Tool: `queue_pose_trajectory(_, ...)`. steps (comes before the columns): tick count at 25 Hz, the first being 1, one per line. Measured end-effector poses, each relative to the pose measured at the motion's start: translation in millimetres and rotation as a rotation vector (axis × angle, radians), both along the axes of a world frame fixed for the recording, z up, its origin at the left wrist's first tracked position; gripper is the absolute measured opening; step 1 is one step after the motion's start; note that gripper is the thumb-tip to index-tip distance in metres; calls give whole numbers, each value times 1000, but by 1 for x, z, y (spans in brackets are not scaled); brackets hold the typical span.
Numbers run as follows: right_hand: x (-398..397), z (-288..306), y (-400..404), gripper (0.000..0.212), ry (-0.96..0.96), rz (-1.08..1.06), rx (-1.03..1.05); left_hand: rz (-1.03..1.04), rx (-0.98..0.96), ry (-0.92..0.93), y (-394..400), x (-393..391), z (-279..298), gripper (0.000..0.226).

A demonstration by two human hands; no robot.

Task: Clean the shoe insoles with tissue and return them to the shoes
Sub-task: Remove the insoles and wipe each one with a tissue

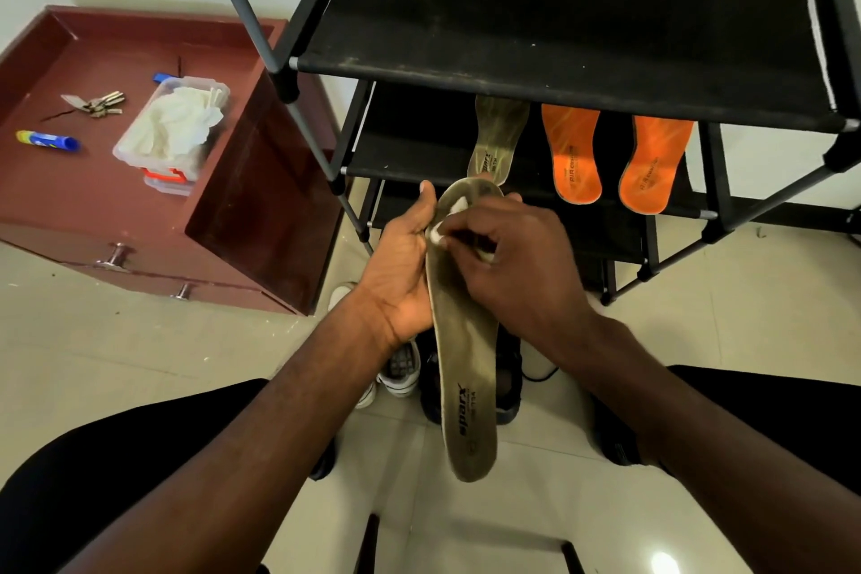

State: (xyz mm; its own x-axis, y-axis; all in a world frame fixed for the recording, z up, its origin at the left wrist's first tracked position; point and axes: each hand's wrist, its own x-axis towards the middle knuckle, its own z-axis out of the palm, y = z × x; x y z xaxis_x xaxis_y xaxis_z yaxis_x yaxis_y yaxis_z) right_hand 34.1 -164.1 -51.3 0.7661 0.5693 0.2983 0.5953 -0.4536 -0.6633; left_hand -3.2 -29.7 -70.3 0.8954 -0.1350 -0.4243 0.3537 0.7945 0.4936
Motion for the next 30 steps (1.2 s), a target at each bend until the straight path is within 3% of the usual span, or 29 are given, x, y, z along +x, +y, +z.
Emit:
queue_pose_trajectory(2, -8, 3, -3, 13, 116, 166, 25, 5, -7, -3, 7, -1, 0, 68)
queue_pose_trajectory(3, -9, 4, -6, 12, 86, 175, -37, 15, -10, -4, 10, -2, 0, 68)
queue_pose_trajectory(6, -3, -2, -9, 14, -121, -74, -147, -1, -8, -18, 6, -3, 3, 68)
queue_pose_trajectory(8, -2, -2, -4, 15, -97, -115, -46, 3, 23, -2, 1, -2, 3, 68)
queue_pose_trajectory(10, -3, -2, -1, 12, 57, 71, 48, 33, 29, 16, 5, 0, 2, 70)
queue_pose_trajectory(13, 0, 8, -6, 10, 485, 222, 57, 77, 40, 60, 18, -1, 0, 71)
queue_pose_trajectory(17, 16, 12, -15, 17, 1040, -32, 437, 65, 88, 103, 13, 2, 0, 72)
queue_pose_trajectory(21, 23, 9, -18, 25, 1252, -142, 507, 90, 141, 168, 11, 3, 1, 73)
queue_pose_trajectory(25, 27, 13, -20, 22, 1128, -161, 524, 153, 160, 181, 15, 3, 6, 72)
queue_pose_trajectory(30, 20, 5, -12, 19, 480, -234, 368, 142, 195, 191, 10, 2, 8, 66)
